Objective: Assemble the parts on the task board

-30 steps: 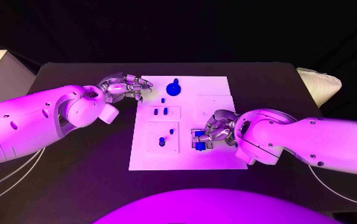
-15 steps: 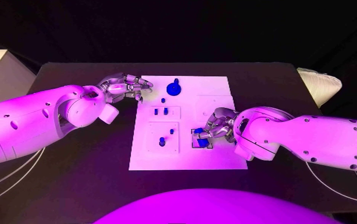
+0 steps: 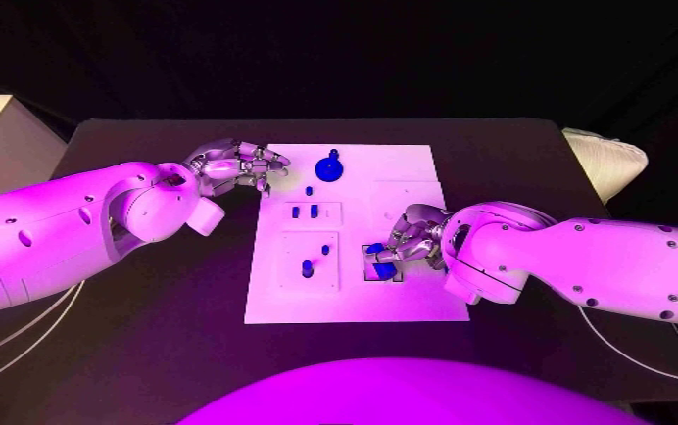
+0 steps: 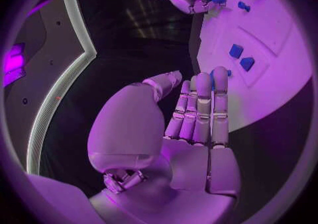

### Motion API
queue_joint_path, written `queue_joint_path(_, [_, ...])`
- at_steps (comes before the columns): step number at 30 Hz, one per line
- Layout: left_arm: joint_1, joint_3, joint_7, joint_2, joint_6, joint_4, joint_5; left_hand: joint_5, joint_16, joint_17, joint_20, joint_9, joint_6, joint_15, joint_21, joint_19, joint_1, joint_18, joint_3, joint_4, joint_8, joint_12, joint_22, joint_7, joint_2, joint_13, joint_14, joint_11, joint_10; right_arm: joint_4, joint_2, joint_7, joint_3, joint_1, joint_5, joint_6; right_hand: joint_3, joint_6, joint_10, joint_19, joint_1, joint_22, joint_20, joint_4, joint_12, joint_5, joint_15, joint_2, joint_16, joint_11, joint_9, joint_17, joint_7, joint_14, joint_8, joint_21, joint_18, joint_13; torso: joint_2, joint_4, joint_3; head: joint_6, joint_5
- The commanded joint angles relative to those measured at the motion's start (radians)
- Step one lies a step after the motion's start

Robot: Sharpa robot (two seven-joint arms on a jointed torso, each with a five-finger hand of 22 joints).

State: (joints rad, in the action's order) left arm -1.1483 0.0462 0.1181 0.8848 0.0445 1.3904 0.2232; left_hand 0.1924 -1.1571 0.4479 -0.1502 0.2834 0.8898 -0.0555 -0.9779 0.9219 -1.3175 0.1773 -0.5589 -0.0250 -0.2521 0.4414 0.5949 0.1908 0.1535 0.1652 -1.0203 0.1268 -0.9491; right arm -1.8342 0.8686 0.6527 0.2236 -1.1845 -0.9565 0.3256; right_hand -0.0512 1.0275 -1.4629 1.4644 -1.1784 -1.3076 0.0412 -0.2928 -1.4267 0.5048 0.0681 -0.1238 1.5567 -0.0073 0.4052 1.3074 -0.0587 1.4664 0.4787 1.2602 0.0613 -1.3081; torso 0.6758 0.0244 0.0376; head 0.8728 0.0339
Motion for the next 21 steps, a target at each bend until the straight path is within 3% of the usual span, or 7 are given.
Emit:
queue_joint_path(1, [0.0, -0.001, 0.002, -0.001, 0.019, 0.002, 0.002, 0.005, 0.001, -0.001, -0.001, -0.001, -0.007, 0.0, 0.006, 0.008, -0.006, 0.007, -0.001, -0.005, -0.003, 0.006, -0.001, 0.001, -0.001, -0.001, 0.006, 0.001, 0.008, 0.0, -0.002, -0.004, 0.002, 0.004, -0.016, 0.005, -0.005, 0.008, -0.033, 0.045, 0.011, -0.198, -0.007, -0.001, -0.006, -0.006, 0.005, 0.003, 0.007, -0.005, 0.0, 0.255, 0.0, 0.102, 0.004, 0.009, -0.012, -0.171, 0.001, 0.0005, 0.0007, 0.0, 0.0])
queue_joint_path(6, [0.0, -0.001, 0.002, -0.002, 0.02, 0.001, 0.002, 0.005, 0.001, -0.001, -0.001, -0.001, -0.007, 0.0, 0.006, 0.008, -0.006, 0.007, -0.001, -0.005, -0.003, 0.006, -0.001, 0.001, -0.001, -0.001, 0.006, 0.001, 0.008, -0.001, -0.003, -0.007, 0.002, 0.005, -0.018, 0.022, -0.007, 0.011, -0.036, 0.047, 0.026, -0.199, -0.007, -0.002, -0.009, -0.011, 0.006, 0.011, 0.008, -0.006, 0.001, 0.256, 0.001, 0.102, 0.006, 0.016, -0.013, -0.174, 0.0, 0.0004, 0.0006, 0.0, 0.001])
queue_joint_path(9, [0.0, 0.0, 0.002, -0.002, 0.02, 0.001, 0.002, 0.005, 0.001, -0.001, -0.001, -0.001, -0.007, 0.0, 0.006, 0.008, -0.006, 0.007, -0.001, -0.005, -0.003, 0.006, -0.001, 0.001, -0.001, -0.001, 0.006, 0.001, 0.008, -0.001, -0.004, -0.008, 0.002, 0.006, -0.019, 0.025, -0.024, 0.013, -0.037, 0.048, 0.058, -0.2, -0.008, -0.001, -0.01, -0.052, 0.007, 0.012, 0.008, -0.007, 0.005, 0.256, 0.002, 0.102, 0.01, 0.019, -0.013, -0.175, 0.0, 0.0005, 0.0008, 0.0, 0.001])
queue_joint_path(15, [0.0, 0.0, 0.001, -0.002, 0.022, 0.001, 0.002, 0.005, 0.001, -0.001, -0.001, -0.001, -0.007, 0.0, 0.006, 0.008, -0.006, 0.007, -0.001, -0.005, -0.003, 0.006, -0.001, 0.001, -0.001, -0.001, 0.006, 0.001, 0.008, -0.001, -0.006, -0.008, 0.002, 0.006, -0.019, 0.029, -0.027, 0.013, -0.038, 0.048, 0.063, -0.2, -0.008, -0.002, -0.011, -0.059, 0.007, 0.014, 0.008, -0.007, 0.005, 0.256, 0.002, 0.102, 0.011, 0.021, -0.013, -0.175, 0.0, 0.0004, 0.0002, 0.0, 0.001])
queue_joint_path(21, [0.0, 0.0, -0.002, -0.002, 0.025, 0.0, 0.004, 0.005, 0.001, -0.001, -0.001, -0.001, -0.007, 0.0, 0.006, 0.008, -0.006, 0.007, -0.001, -0.005, -0.003, 0.006, -0.001, 0.001, -0.001, -0.001, 0.006, 0.001, 0.008, 0.0, -0.007, -0.007, 0.002, 0.007, -0.02, 0.037, -0.026, 0.015, -0.041, 0.05, 0.075, -0.202, -0.009, -0.002, -0.015, -0.059, 0.008, 0.032, 0.011, -0.008, 0.007, 0.259, 0.004, 0.103, 0.014, 0.029, -0.015, -0.179, 0.001, 0.0002, 0.0, 0.0, 0.002])
